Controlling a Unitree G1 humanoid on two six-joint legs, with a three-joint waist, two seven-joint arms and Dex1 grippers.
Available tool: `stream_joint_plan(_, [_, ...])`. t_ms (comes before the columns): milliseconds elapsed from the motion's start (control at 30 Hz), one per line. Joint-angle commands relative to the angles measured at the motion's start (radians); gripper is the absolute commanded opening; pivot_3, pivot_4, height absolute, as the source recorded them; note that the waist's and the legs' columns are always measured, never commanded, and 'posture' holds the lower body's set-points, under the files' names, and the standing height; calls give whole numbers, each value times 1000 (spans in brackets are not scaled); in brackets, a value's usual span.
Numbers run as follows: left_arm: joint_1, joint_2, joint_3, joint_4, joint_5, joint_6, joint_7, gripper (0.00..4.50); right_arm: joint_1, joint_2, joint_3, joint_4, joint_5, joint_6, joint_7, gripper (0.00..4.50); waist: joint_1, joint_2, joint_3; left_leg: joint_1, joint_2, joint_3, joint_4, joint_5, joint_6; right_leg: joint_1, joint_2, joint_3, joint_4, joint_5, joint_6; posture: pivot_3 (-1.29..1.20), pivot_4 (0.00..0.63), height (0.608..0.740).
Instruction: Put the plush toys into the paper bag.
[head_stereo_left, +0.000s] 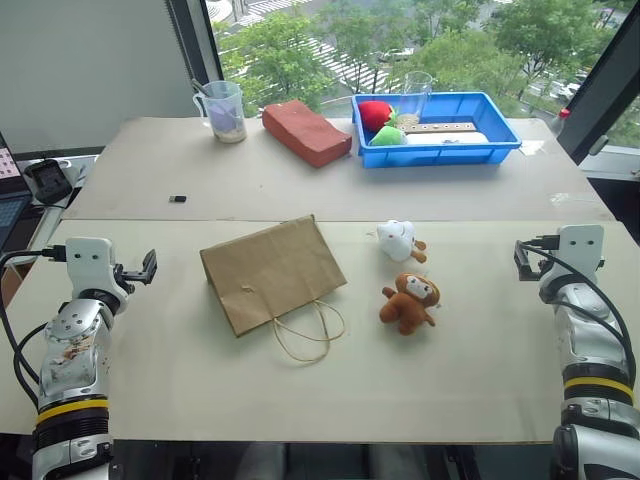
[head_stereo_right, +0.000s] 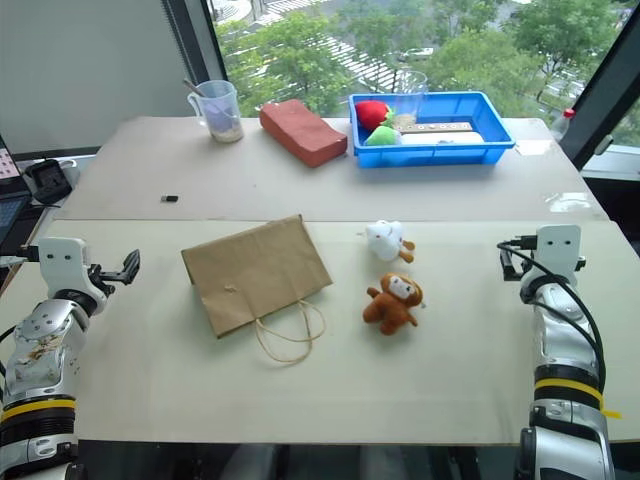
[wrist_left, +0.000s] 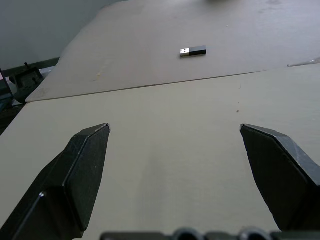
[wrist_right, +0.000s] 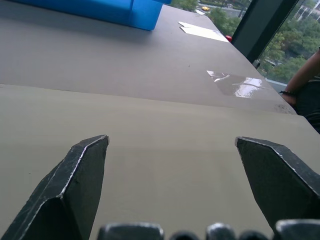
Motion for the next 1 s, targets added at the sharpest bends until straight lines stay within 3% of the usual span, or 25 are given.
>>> stream_joint_plan(33, [-5, 40, 41, -26, -17, -15, -11, 4432, -34, -26, -9, -21, -4, -31, -1, 4500, -1, 0, 0, 0, 0, 0, 0, 0, 0, 0, 0, 0, 0, 0, 0, 0, 150, 740])
stream_joint_plan(533, [-44, 182, 58, -121, -137, 62, -217, 4432, -54, -90, -26, -94, 31, -13, 71, 4500, -2, 0, 0, 0, 0, 0, 0, 0, 0, 0, 0, 0, 0, 0, 0, 0, 150, 740])
stream_joint_plan(667, [-125, 333, -112, -360, -284, 230, -521, 4432, -97, -152, 34, -212, 167, 86, 397, 4500, -2, -1, 1, -1, 0, 0, 0, 0, 0, 0, 0, 0, 0, 0, 0, 0, 150, 740])
stream_joint_plan(800, [-217, 408, -290, -467, -335, 294, -734, 4432, -97, -187, 85, -393, 323, 226, 638, 4500, -4, 1, 0, 0, 0, 0, 0, 0, 0, 1, 0, 0, 0, 0, 1, 0, 150, 740])
stream_joint_plan(1000, [-351, 399, -639, -494, -199, 161, -1043, 4432, -3, -237, 161, -707, 509, 449, 825, 4500, -1, 2, 1, -2, 0, 0, -1, -1, 1, 1, 1, 0, 1, -1, 1, 0, 150, 740])
